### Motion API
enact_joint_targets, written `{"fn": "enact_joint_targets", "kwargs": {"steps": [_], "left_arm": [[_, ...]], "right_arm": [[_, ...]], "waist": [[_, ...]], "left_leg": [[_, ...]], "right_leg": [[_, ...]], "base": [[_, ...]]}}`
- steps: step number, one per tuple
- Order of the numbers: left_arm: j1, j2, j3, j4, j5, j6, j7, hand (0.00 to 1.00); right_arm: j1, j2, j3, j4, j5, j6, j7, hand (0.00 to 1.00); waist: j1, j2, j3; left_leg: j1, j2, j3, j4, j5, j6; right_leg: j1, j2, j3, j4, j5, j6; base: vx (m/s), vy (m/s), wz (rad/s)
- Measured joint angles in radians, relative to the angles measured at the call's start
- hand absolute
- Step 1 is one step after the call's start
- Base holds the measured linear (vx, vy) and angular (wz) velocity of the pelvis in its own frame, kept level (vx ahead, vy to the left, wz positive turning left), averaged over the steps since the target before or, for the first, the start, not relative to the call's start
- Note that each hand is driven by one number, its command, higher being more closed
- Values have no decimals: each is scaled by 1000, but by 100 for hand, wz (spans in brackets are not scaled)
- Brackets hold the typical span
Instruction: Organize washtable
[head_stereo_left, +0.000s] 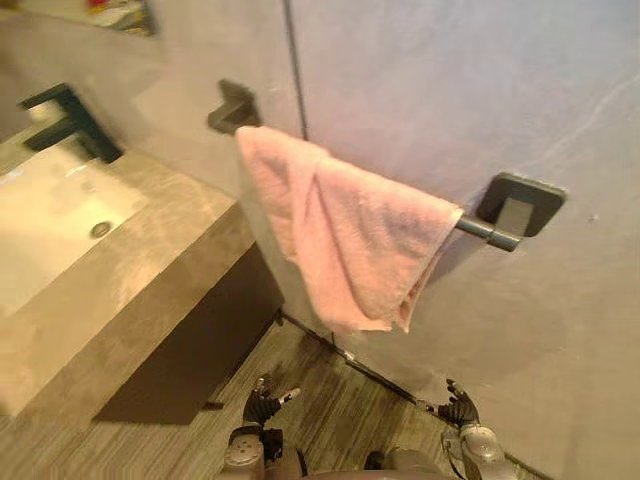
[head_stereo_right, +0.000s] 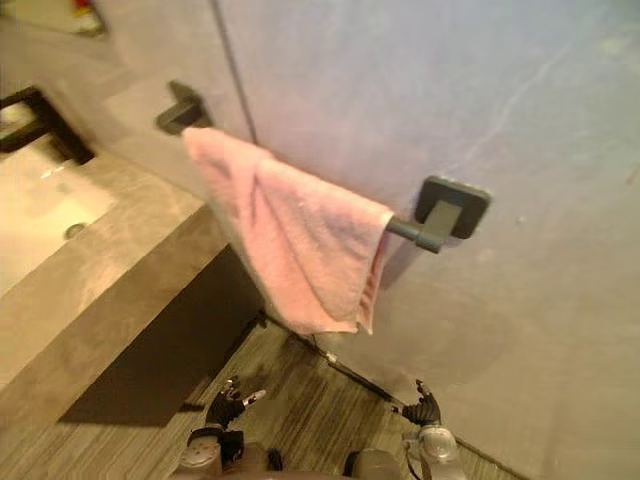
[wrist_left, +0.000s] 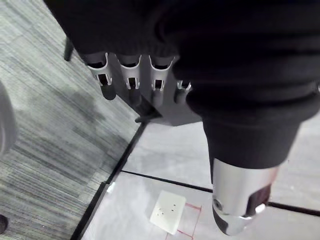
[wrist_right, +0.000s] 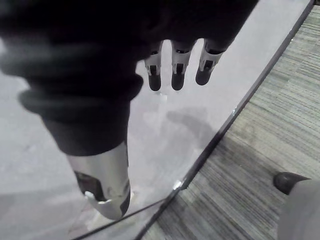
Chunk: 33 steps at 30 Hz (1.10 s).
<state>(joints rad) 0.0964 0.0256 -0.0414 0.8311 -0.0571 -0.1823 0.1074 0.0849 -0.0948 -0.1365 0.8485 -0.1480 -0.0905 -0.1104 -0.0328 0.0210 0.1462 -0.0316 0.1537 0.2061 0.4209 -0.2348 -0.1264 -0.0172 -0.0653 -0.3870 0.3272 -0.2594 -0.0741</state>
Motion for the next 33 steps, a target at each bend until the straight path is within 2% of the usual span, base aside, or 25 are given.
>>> {"fn": "enact_joint_targets", "kwargs": {"steps": [1, 2, 3, 4, 6, 10, 17, 21, 24, 25, 26, 27, 30, 33], "left_arm": [[-2, 6, -9, 0, 0, 0, 0, 0], [-9, 18, -38, 0, 2, 1, -2, 0], [-11, 22, -44, 0, 6, 1, -3, 0], [-8, 35, -44, 3, 13, 5, -9, 0], [6, 58, -44, 4, 28, 6, -15, 0], [18, 69, -35, 26, 32, 6, -15, 0], [57, 67, -25, 86, 53, 11, -15, 0], [60, 65, 9, 91, 52, 10, -14, 0], [57, 64, 14, 95, 52, 10, -14, 0], [53, 64, 13, 93, 52, 10, -14, 0], [44, 68, 13, 89, 52, 10, -13, 0], [17, 75, 12, 89, 52, 10, -12, 0], [8, 71, 15, 81, 52, 10, -11, 0], [3, 72, 15, 81, 52, 10, -6, 0]], "right_arm": [[5, 8, -15, 0, 1, 0, -1, 0], [10, 12, -33, 0, 2, 0, 0, 0], [11, 13, -38, 1, 4, 0, -1, 0], [13, 29, -51, 5, 18, 2, -1, 0], [-1, 41, -50, 1, 33, -4, -2, 0], [-11, 53, -32, 3, 32, -6, -4, 0], [-7, 68, -3, 33, 28, -6, -4, 0], [-7, 68, 0, 40, 27, -6, -3, 0], [-6, 67, 8, 50, 20, -6, -4, 0], [-6, 64, 16, 49, 20, -6, -4, 0], [-4, 67, 16, 37, 22, -9, -3, 0], [-11, 64, 18, 30, 21, -11, -1, 0], [4, 57, 15, 31, 24, -9, -2, 0], [6, 53, 15, 31, 31, -10, -4, 0]], "waist": [[-20, 1, 0], [-37, 11, -5], [-42, 14, -6], [-33, -1, -9], [-30, 5, -12], [-34, 15, -11], [-35, -3, -8], [-28, -8, -4], [-19, -22, 4], [-17, -23, 6], [-19, -17, 9], [-19, -49, 32], [-6, -59, 40], [-4, -57, 42]], "left_leg": [[35, 1, 12, -41, -7, 0], [84, 1, 49, -176, 5, 2], [107, -6, 53, -242, 14, 10], [145, -33, 46, -339, 91, 17], [170, -58, 43, -439, 156, 40], [186, -84, 46, -518, 209, 67], [186, -102, 59, -524, 231, 84], [184, -103, 55, -525, 243, 87], [168, -104, 34, -525, 248, 89], [145, -103, 5, -525, 251, 93], [123, -107, -25, -525, 255, 99], [101, -132, -89, -525, 263, 98], [43, -137, -157, -500, 280, 94], [-10, -147, -216, -473, 278, 96]], "right_leg": [[1, -11, -54, 2, 1, 2], [-1, -18, -110, -3, 11, 15], [-1, -19, -126, -8, 16, 22], [1, -28, -125, -35, 53, 27], [15, -15, -95, -112, 114, 43], [14, -15, -69, -157, 173, 55], [13, -16, -18, -184, 225, 62], [13, -14, -9, -192, 224, 70], [-8, -15, 2, -171, 194, 98], [-40, -2, 50, -130, 162, 137], [-71, 24, 146, -93, 157, 152], [-94, 46, 236, -67, 142, 117], [-95, 48, 187, -89, 115, 105], [-94, 50, 165, -107, 105, 109]], "base": [[-248, 61, 157], [-255, 98, 150], [-205, 122, 103], [-148, 102, 45], [-178, 150, 14], [-175, 94, -12], [-144, 19, -9], [-95, -21, -1], [-64, -46, 17], [-36, -55, 36], [-22, -94, 91], [-13, -79, 98], [15, -38, 90], [77, -7, 85]]}}
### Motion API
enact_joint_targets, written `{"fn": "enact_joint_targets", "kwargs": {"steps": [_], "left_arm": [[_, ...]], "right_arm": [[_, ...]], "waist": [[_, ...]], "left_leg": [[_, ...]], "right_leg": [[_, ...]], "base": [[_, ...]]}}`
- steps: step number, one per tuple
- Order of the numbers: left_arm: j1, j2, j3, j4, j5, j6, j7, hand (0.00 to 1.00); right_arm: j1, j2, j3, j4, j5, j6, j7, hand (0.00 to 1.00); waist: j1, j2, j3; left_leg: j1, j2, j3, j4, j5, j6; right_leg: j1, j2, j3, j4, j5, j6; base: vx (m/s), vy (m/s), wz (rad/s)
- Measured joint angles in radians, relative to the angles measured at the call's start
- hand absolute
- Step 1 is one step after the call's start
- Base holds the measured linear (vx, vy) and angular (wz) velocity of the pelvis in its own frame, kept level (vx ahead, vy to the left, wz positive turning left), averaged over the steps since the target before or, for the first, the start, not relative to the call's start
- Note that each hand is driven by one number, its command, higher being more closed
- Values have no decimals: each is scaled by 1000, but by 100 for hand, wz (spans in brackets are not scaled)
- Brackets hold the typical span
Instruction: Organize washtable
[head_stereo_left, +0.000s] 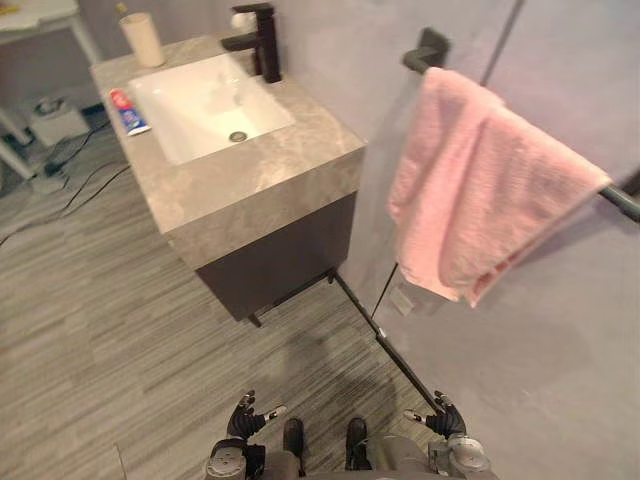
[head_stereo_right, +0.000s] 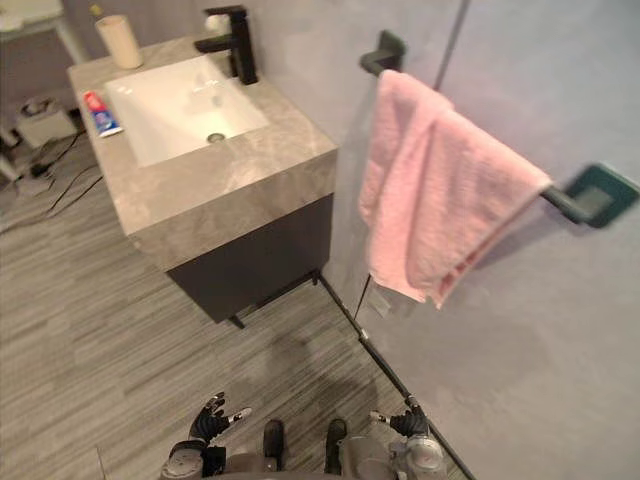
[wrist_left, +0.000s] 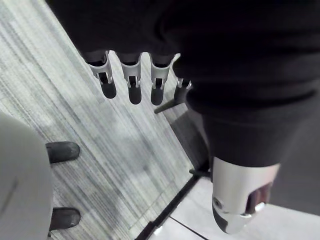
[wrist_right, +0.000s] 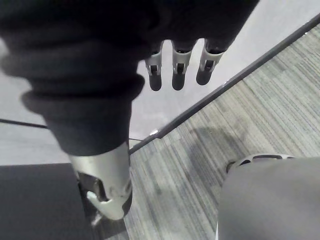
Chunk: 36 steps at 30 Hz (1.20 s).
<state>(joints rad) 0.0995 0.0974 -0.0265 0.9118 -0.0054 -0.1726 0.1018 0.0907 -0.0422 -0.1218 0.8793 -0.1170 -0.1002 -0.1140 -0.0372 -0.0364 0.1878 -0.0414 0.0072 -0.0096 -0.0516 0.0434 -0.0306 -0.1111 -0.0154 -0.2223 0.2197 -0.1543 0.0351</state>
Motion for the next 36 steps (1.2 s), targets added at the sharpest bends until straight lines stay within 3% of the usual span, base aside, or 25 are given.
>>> {"fn": "enact_joint_targets", "kwargs": {"steps": [4, 6, 8, 9, 10, 11, 12, 13, 15, 16, 17, 18, 20, 21, 22, 23, 24, 25, 26, 27, 29, 30, 33, 34, 36], "left_arm": [[0, -28, 34, -31, -3, 0, 14, 0], [-6, -54, 28, -106, -32, -11, 17, 0], [-16, -54, 17, -132, -64, -11, 34, 0], [-19, -54, 12, -136, -70, -12, 35, 0], [-28, -24, 6, -135, -77, -12, 34, 0], [-38, -23, 8, -123, -83, -11, 34, 0], [-41, -20, 8, -121, -84, -10, 34, 0], [-36, -17, 8, -114, -92, -8, 34, 0], [-32, -17, 7, -94, -102, -8, 34, 0], [-30, -17, 6, -92, -102, -9, 34, 0], [-29, -17, -2, -71, -102, -9, 34, 0], [-42, -12, -2, -56, -101, -9, 32, 0], [-42, 8, 0, -72, -101, -11, 33, 0], [-41, 16, 0, -74, -102, -10, 33, 0], [-38, 19, 0, -74, -102, -10, 33, 0], [-30, 29, 0, -75, -102, -10, 33, 0], [-29, 41, -1, -73, -98, -7, 32, 0], [-29, 51, 0, -73, -98, -6, 32, 0], [-29, 70, 2, -73, -97, -5, 32, 0], [-22, 79, 14, -73, -95, -5, 31, 0], [-21, 79, 35, -72, -96, -5, 32, 0], [-33, 78, 36, -61, -96, -5, 31, 0], [-41, 67, 33, -51, -95, -4, 31, 0], [-41, 64, 29, -51, -95, -4, 30, 0], [-42, 49, 17, -51, -85, -4, 17, 0]], "right_arm": [[5, 4, -8, -10, 14, -1, -2, 0], [16, 4, -37, -30, 35, -1, -20, 0], [-1, 3, -47, -29, 41, -5, -23, 0], [-7, 1, -47, -29, 46, -5, -24, 0], [-13, 3, -47, -29, 50, -9, -31, 0], [-40, -5, -47, -20, 50, -9, -39, 0], [-53, -10, -51, -19, 50, -9, -40, 0], [-67, -20, -59, -18, 51, -9, -40, 0], [-62, -43, -67, 11, 76, -8, -40, 0], [-59, -50, -67, 21, 78, -8, -40, 0], [-54, -60, -68, 42, 78, -7, -39, 0], [-54, -55, -68, 50, 78, -2, -39, 0], [-36, -36, -67, 49, 77, -1, -34, 0], [-38, -23, -65, 49, 78, 2, -31, 0], [-43, -18, -61, 46, 78, 2, -27, 0], [-59, -12, -44, 37, 78, 2, -16, 0], [-70, -1, -28, 28, 79, 1, -14, 0], [-70, 3, -21, 22, 79, 0, -14, 0], [-70, 9, -17, 14, 80, -2, -13, 0], [-67, 10, -16, 4, 86, -4, -13, 0], [-70, 4, 5, -1, 90, -7, -14, 0], [-72, 0, 24, -1, 98, -8, -13, 0], [-71, -2, 40, -10, 118, -16, -12, 0], [-70, -3, 39, -15, 119, -18, -11, 0], [-41, -3, 20, -41, 119, -28, -11, 0]], "waist": [[19, 8, 4], [24, 24, 20], [33, 44, 38], [30, 43, 38], [31, 2, 44], [33, 12, 58], [30, 10, 61], [25, -1, 69], [26, 18, 66], [26, 19, 65], [26, 45, 57], [26, 32, 57], [46, 5, 57], [60, -2, 57], [64, -1, 56], [60, 9, 57], [54, 10, 58], [54, 8, 58], [54, 2, 58], [51, -4, 60], [49, -12, 72], [40, -10, 85], [8, -5, 102], [-3, -6, 102], [-23, -21, 94]], "left_leg": [[-91, -35, -52, 135, -35, 21], [-186, -37, 70, 273, -39, 29], [-192, -25, 125, 301, -23, 59], [-193, -33, 120, 299, -22, 58], [-200, -74, 112, 303, -41, 32], [-230, -37, 159, 359, -103, 60], [-251, -11, 177, 403, -130, 58], [-282, 65, 207, 456, -159, 29], [-263, 189, 214, 358, -143, -22], [-251, 209, 215, 334, -134, -35], [-248, 238, 238, 309, -88, -91], [-256, 214, 250, 346, -69, -66], [-317, 155, 252, 505, -194, -17], [-324, 131, 264, 547, -237, 4], [-324, 115, 266, 559, -255, 20], [-315, 93, 272, 556, -275, 47], [-296, 71, 269, 536, -282, 64], [-278, 57, 261, 519, -286, 72], [-228, 30, 254, 479, -289, 90], [-169, 3, 255, 434, -291, 101], [-86, -26, 262, 373, -295, 119], [-40, -29, 266, 345, -298, 123], [83, -45, 249, 243, -300, 121], [102, -52, 237, 229, -302, 116], [158, -74, 195, 206, -320, 85]], "right_leg": [[10, -40, -89, 15, -3, -2], [17, -82, -183, 89, 9, -24], [-20, -96, -186, 198, -20, -15], [-9, -92, -178, 149, -28, -9], [36, -147, -167, 52, 8, -8], [53, -149, -208, 34, 8, -9], [53, -161, -224, 34, 8, -9], [62, -184, -248, 29, 13, -1], [110, -213, -281, -23, 37, 56], [122, -217, -287, -34, 40, 75], [149, -231, -302, -47, 45, 116], [164, -271, -315, -48, 49, 139], [173, -348, -320, -28, 67, 167], [159, -387, -303, 11, 76, 153], [141, -410, -281, 49, 86, 108], [86, -434, -211, 143, 98, -14], [25, -409, -82, 260, 56, -4], [6, -381, -23, 312, 25, 10], [-25, -318, 67, 394, -47, 37], [-50, -264, 102, 443, -102, 43], [-109, -187, 81, 468, -152, 23], [-152, -125, 50, 452, -159, 21], [-248, -23, -24, 282, -120, -6], [-257, -12, -24, 237, -95, -16], [-267, -5, -8, 178, -8, -73]], "base": [[119, 28, 87], [118, 84, 175], [71, 119, 150], [74, 109, 171], [29, 69, 155], [48, 80, 136], [28, 112, 96], [70, 192, 84], [102, 294, 74], [126, 394, 48], [148, 475, 50], [166, 490, 52], [201, 532, 32], [200, 507, 7], [190, 437, 3], [237, 487, 19], [243, 440, 28], [263, 344, 32], [287, 269, 24], [290, 244, 15], [325, 202, 0], [362, 176, 5], [390, 123, 21], [464, 95, 50], [472, 51, 80]]}}
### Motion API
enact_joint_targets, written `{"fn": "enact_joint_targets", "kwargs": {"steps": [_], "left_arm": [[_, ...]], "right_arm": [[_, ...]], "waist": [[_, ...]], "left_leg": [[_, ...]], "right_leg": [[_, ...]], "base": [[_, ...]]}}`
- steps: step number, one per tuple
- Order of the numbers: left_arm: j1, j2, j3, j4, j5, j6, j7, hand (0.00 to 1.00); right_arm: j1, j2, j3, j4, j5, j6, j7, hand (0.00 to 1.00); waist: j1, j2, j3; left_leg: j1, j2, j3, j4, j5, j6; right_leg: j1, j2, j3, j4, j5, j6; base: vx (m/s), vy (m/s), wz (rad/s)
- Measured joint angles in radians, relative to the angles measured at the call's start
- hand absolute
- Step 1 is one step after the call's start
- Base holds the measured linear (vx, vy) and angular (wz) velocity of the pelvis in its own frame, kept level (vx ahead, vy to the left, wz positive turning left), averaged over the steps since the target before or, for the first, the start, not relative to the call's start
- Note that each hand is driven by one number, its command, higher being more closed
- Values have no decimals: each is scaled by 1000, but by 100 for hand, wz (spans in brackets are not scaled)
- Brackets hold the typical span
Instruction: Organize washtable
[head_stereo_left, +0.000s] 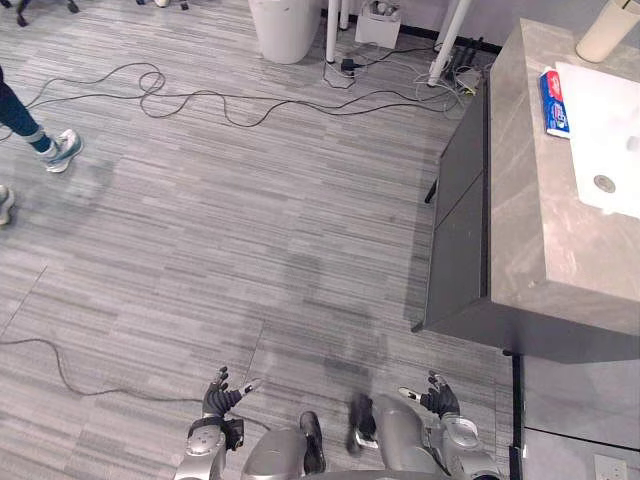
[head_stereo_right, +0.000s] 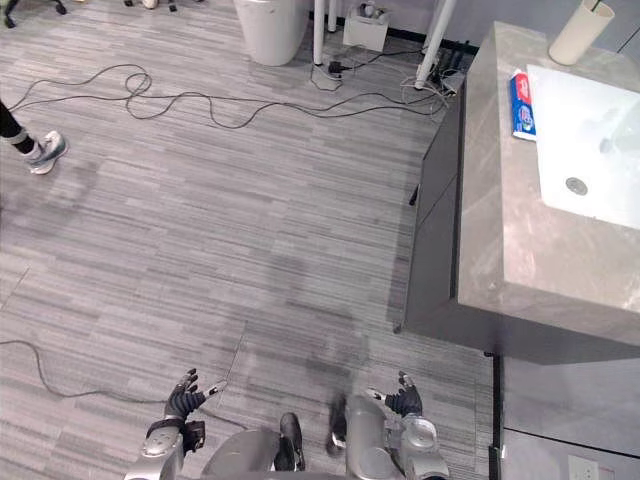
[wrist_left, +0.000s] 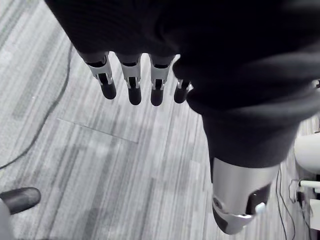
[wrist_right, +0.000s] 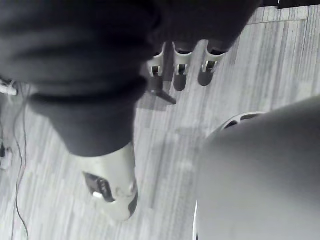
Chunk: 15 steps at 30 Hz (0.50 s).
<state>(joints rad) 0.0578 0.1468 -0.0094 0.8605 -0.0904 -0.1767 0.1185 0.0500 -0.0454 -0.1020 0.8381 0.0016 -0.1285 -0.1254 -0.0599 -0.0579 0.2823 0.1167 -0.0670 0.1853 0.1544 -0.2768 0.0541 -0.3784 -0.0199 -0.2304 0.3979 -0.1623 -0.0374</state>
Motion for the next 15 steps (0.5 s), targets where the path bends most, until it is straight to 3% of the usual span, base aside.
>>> {"fn": "enact_joint_targets", "kwargs": {"steps": [1, 3, 4, 5, 6, 7, 8, 9, 11, 12, 15], "left_arm": [[4, -16, 2, 0, 17, 0, -10, 0], [4, -39, 6, -1, 25, 4, -12, 0], [7, -64, 23, -6, 25, 9, -11, 0], [18, -89, 45, -14, 25, 15, -11, 0], [40, -90, 61, -27, 25, 15, -10, 0], [58, -105, 69, -47, 25, 15, -11, 0], [62, -124, 76, -68, 24, 15, -11, 0], [52, -130, 88, -87, 24, 15, -10, 0], [54, -134, 91, -104, 24, 14, -9, 0], [56, -135, 90, -106, 24, 14, -10, 0], [54, -143, 91, -110, 24, 13, -9, 0]], "right_arm": [[25, 1, -23, -12, 0, -1, 0, 0], [28, -3, -37, -14, -3, 3, 0, 0], [34, -2, -41, -32, -2, 8, 0, 0], [53, -5, -44, -77, -1, 4, 3, 0], [67, 5, -34, -94, -1, 3, 2, 0], [88, 10, -16, -125, 0, 3, 1, 0], [86, 8, -14, -123, 1, 3, 2, 0], [86, 29, -19, -115, 3, 8, 0, 0], [86, 40, -18, -117, 11, 11, -2, 0], [86, 48, -18, -120, 15, 13, -2, 0], [97, 51, -25, -120, 24, 20, -5, 0]], "waist": [[-13, 6, -6], [-3, 29, -14], [-11, 30, -12], [-20, 51, -8], [-17, 44, -19], [-12, 47, -25], [4, 91, -28], [21, 75, -25], [26, 59, -21], [34, 50, -23], [46, 44, -22]], "left_leg": [[27, -3, -30, 11, -17, -29], [29, 28, -35, 67, -20, -66], [30, 30, -16, 136, 11, -106], [18, 55, 18, 287, 21, -119], [-10, 67, 37, 408, 35, -122], [-69, 116, 78, 604, 41, -120], [-140, 203, 101, 776, 19, -87], [-204, 248, 120, 849, 9, -72], [-255, 266, 113, 836, 7, -68], [-306, 275, 103, 769, 3, -74], [-400, 237, 19, 574, -6, -83]], "right_leg": [[18, -1, 0, 0, 87, -44], [46, -4, -24, 37, 68, -73], [39, -36, -42, 140, 38, -93], [39, 4, -66, 172, -15, -49], [83, 11, -67, 73, 31, -68], [140, 22, -69, 37, -17, -105], [187, 76, -19, 11, -25, -117], [247, 84, 34, -20, -38, -112], [312, 78, 92, -66, -41, -107], [353, 63, 152, -91, -53, -85], [405, 31, 253, -107, -86, -40]], "base": [[603, 6, 81], [619, -8, 53], [564, -56, 20], [518, -146, 6], [308, -167, -21], [322, -103, -66], [538, 9, -101], [587, 51, -107], [426, 86, -99], [359, 158, -111], [361, 253, -97]]}}
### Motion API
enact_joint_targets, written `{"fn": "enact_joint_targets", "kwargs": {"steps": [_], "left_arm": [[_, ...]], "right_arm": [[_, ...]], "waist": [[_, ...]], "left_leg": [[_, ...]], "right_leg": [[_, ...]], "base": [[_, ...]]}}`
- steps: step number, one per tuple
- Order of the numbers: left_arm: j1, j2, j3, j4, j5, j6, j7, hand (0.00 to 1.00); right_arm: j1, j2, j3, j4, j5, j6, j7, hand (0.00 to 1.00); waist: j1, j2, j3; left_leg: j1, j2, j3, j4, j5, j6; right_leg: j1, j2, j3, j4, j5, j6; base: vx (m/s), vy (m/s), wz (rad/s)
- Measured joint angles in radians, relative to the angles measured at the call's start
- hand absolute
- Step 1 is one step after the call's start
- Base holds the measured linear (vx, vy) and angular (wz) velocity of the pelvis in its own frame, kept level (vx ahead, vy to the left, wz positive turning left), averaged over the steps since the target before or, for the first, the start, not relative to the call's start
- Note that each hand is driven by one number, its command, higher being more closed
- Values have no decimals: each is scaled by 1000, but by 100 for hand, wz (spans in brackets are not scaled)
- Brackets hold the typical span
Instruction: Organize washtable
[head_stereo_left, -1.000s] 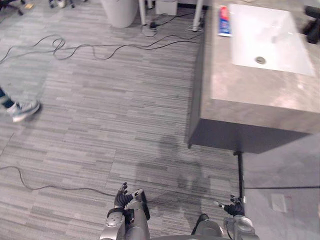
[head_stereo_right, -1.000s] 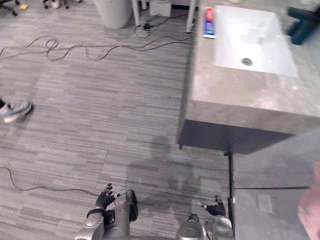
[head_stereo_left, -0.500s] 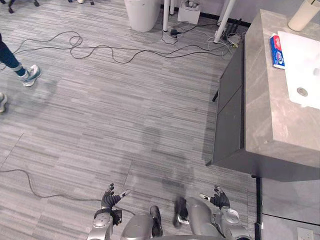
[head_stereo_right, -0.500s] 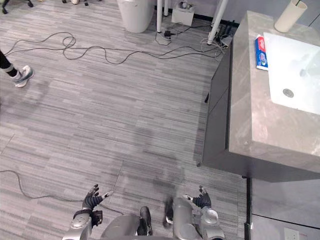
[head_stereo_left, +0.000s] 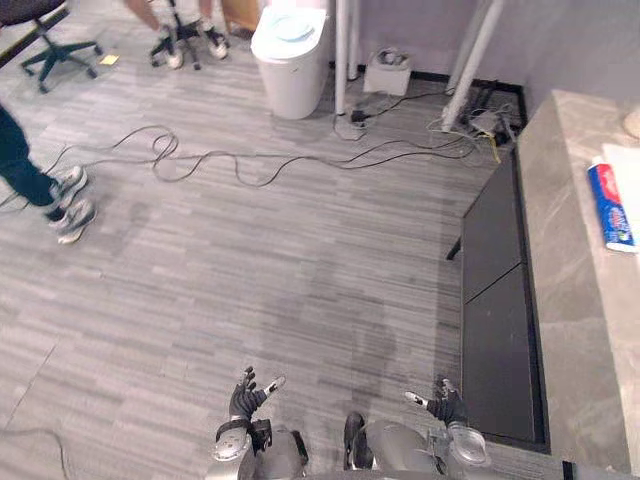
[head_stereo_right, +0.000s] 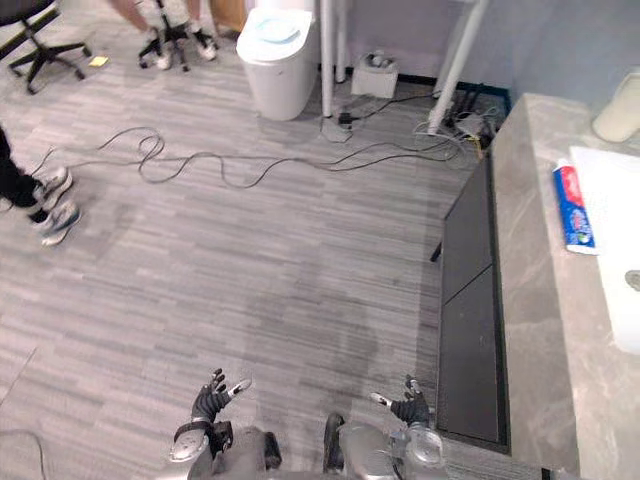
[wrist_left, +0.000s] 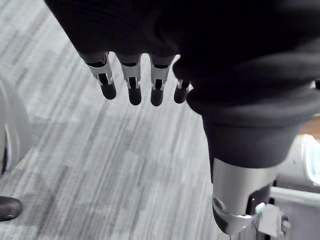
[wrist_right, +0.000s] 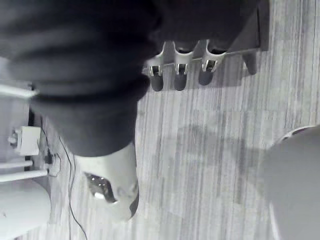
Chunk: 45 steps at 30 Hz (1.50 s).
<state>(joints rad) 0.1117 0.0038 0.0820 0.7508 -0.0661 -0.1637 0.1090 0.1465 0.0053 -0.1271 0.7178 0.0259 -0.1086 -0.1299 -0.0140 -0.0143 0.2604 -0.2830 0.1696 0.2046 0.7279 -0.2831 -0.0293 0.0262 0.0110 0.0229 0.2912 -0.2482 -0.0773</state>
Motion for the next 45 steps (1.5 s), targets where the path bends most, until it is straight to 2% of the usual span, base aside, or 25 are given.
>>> {"fn": "enact_joint_targets", "kwargs": {"steps": [2, 3, 4, 6, 9, 10, 11, 12, 15, 17, 18, 19, 20, 21, 22, 24, 26, 28, 30, 34, 38, 40, 41, 44, 45], "left_arm": [[-3, -1, 0, -4, 0, -4, 1, 0], [4, -5, 0, -3, -1, -7, 2, 0], [7, -11, 0, -1, 0, -12, 2, 0], [8, 10, 14, 8, 0, -19, 6, 0], [11, 9, 17, 10, 1, -18, 5, 0], [19, 8, 6, 11, 2, -17, 5, 0], [23, 8, 2, 11, 3, -16, 5, 0], [24, 8, -5, 16, 2, -16, 5, 0], [12, 10, -12, 38, 2, -16, 7, 0], [-4, 21, -12, 74, 1, -16, 7, 0], [-5, 31, -19, 102, 1, -15, 7, 0], [-5, 36, -25, 107, 0, -15, 8, 0], [-3, 60, -48, 128, 0, -14, 5, 0], [-16, 50, -45, 149, 1, -8, 6, 0], [-20, 47, -44, 149, 1, -8, 6, 0], [-26, 29, -44, 150, 2, -8, 4, 0], [-29, 20, -37, 150, 2, -8, 2, 0], [-13, 21, -29, 139, 10, -9, 0, 0], [0, 9, -7, 100, 22, -10, -1, 0], [-4, 3, 8, 94, 22, -16, -1, 0], [-16, -2, 7, 93, 22, -19, 0, 0], [-12, -11, 7, 94, 21, -21, 3, 0], [-4, -17, 10, 94, 21, -20, 5, 0], [-3, 9, 9, 95, 21, -18, 5, 0], [-2, 10, 9, 96, 21, -18, 5, 0]], "right_arm": [[13, 3, -21, 3, 1, 3, -1, 0], [19, 0, -20, 3, 0, 2, -1, 0], [21, 0, -18, 5, 0, 3, -1, 0], [38, 31, 13, -2, -12, 4, 3, 0], [37, 48, 28, -7, -36, 5, 6, 0], [31, 51, 30, -22, -41, 6, 12, 0], [31, 51, 32, -31, -46, 6, 18, 0], [32, 51, 39, -36, -51, 5, 22, 0], [27, 50, 51, -35, -76, 0, 25, 0], [1, 42, 52, 2, -76, -2, 25, 0], [-30, 19, 68, 42, -77, -3, 25, 0], [-35, 16, 69, 49, -77, -2, 25, 0], [-37, 9, 68, 74, -77, -2, 25, 0], [-36, -18, 54, 91, -72, -4, 31, 0], [-36, -24, 49, 91, -75, -4, 29, 0], [-45, -55, 31, 92, -76, -3, 27, 0], [-43, -44, 5, 88, -75, -2, 25, 0], [-24, -36, 13, 81, -76, 0, 25, 0], [-19, -31, 18, 80, -75, 1, 21, 0], [-8, -30, 3, 80, -74, 2, 20, 0], [1, -29, -2, 79, -76, 3, 19, 0], [7, -35, 3, 80, -76, 4, 19, 0], [12, -32, 5, 80, -76, 6, 19, 0], [29, 6, 24, 76, -81, 10, 23, 0], [27, 9, 25, 74, -92, 10, 25, 0]], "waist": [[10, -5, -1], [14, 10, -11], [19, 16, -18], [30, -31, -53], [32, -56, -63], [31, -55, -62], [30, -52, -60], [29, -48, -57], [26, -43, -55], [21, -47, -53], [-3, -47, -53], [-6, -48, -53], [-17, -69, -56], [-30, -58, -46], [-30, -51, -44], [-29, 11, -39], [-29, 16, -37], [-27, 13, -36], [-19, 12, -36], [-11, 4, -35], [3, 6, -38], [9, 28, -52], [15, 26, -66], [29, -40, -104], [37, -36, -102]], "left_leg": [[-32, -44, -80, -180, 29, -43], [-29, -46, -135, -305, 83, -71], [-14, -42, -123, -299, 157, -57], [9, -50, -21, -236, 68, -10], [60, -47, 76, -192, 5, 51], [123, -53, 130, -213, -11, 74], [153, -56, 146, -229, -17, 83], [199, -60, 166, -255, -22, 86], [324, -75, 238, -366, -26, 80], [389, -75, 282, -441, -18, 66], [409, -76, 302, -474, -9, 50], [411, -82, 301, -477, -6, 45], [427, -118, 280, -498, 5, 28], [453, -131, 228, -502, -4, 12], [454, -122, 222, -501, -3, 10], [453, -79, 199, -464, -12, -16], [425, -25, 179, -295, -14, -29], [359, 51, 135, -23, 24, -87], [277, 90, 83, 148, 13, -81], [164, 40, 13, 12, -3, -56], [102, -34, -182, -298, 14, -78], [112, -25, -205, -385, 71, -95], [122, -36, -182, -376, 95, -72], [166, -74, -58, -379, 63, -24], [203, -75, -5, -386, 53, -5]], "right_leg": [[23, -28, 68, 6, -34, 41], [27, -30, 122, 22, -66, 70], [30, -33, 162, 36, -88, 89], [19, -68, 263, 63, -85, 106], [-2, -96, 295, 149, -66, 142], [-76, -102, 284, 308, -19, 225], [-110, -103, 271, 384, 2, 262], [-155, -108, 236, 484, 2, 272], [-281, -144, 20, 614, -38, 206], [-333, -148, -136, 509, -60, 164], [-348, -141, -233, 330, -35, 134], [-346, -134, -245, 291, -19, 123], [-343, -115, -235, 146, 110, 62], [-337, -98, -207, 152, 170, 26], [-335, -91, -207, 152, 168, 23], [-311, -51, -196, 116, 146, 18], [-256, -16, -186, 97, 122, 6], [-162, 27, -161, 50, 106, -10], [-89, 65, -88, 17, 89, -36], [-45, 60, 56, -22, 93, -31], [-6, 41, 197, -46, 63, 28], [-10, 52, 265, -27, 29, 63], [-11, 46, 299, -22, 16, 76], [-27, -18, 337, 19, -4, 121], [-45, -30, 324, 70, -3, 126]], "base": [[423, 384, -109], [383, 403, -127], [405, 433, -144], [392, 414, -122], [353, 373, -99], [322, 311, -97], [289, 269, -101], [186, 152, -72], [231, 134, -61], [228, 60, -55], [201, 19, -42], [267, -30, -29], [274, -70, -4], [317, -85, -8], [272, -101, -18], [260, -98, -34], [252, -131, -30], [260, -116, -48], [223, -25, -93], [210, 105, -114], [240, 264, -102], [290, 404, -105], [299, 411, -123], [316, 379, -104], [275, 287, -99]]}}
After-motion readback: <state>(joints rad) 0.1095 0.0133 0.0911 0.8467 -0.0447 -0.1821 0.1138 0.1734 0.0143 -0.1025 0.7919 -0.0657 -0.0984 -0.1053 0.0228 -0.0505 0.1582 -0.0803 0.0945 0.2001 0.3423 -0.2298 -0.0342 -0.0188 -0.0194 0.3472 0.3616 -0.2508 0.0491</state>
